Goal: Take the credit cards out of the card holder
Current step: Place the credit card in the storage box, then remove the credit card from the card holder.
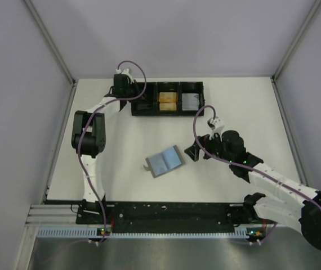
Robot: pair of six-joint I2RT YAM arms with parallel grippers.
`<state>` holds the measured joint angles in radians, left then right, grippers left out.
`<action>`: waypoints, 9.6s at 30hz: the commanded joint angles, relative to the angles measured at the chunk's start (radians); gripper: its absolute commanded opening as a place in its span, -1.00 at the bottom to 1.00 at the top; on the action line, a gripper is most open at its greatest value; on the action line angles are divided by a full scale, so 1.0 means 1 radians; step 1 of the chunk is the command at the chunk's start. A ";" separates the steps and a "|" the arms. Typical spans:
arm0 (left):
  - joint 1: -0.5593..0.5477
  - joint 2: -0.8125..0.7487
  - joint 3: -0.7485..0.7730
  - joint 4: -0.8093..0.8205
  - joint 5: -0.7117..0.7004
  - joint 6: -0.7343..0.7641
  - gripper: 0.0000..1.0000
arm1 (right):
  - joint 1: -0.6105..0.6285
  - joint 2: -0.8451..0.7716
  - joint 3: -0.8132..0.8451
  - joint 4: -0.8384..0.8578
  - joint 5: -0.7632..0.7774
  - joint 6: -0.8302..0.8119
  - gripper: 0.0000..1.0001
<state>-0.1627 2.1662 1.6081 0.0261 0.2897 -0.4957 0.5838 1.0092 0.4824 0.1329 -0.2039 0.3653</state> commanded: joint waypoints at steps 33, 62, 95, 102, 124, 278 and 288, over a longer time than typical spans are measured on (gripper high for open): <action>-0.139 -0.936 -0.654 -0.236 -0.123 -0.086 0.44 | 0.063 0.078 0.197 -0.130 -0.085 -0.037 0.96; -0.365 -1.094 -1.197 -0.195 -0.092 -0.199 -0.58 | 0.458 0.721 0.625 -0.326 0.251 -0.173 0.22; -0.365 -1.097 -1.222 -0.262 -0.147 -0.175 -1.00 | 0.470 0.718 0.647 -0.499 0.833 -0.201 0.14; -0.365 -1.095 -1.218 -0.265 -0.146 -0.173 -1.00 | 0.363 0.586 0.599 -0.526 0.782 -0.143 0.15; -0.365 -1.106 -1.220 -0.262 -0.141 -0.179 -1.00 | 0.514 0.733 0.690 -0.360 0.399 -0.178 0.43; -0.397 -1.047 -0.929 -0.146 0.055 -0.248 -0.62 | 0.323 0.588 0.502 -0.386 0.494 -0.141 0.14; -0.417 -0.833 -0.970 -0.035 0.022 -0.264 -0.91 | 0.291 0.503 0.484 -0.385 0.413 -0.123 -0.10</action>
<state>-0.5728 1.2957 0.6514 -0.1028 0.3244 -0.7475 0.8791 1.6062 0.9634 -0.2657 0.2684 0.2134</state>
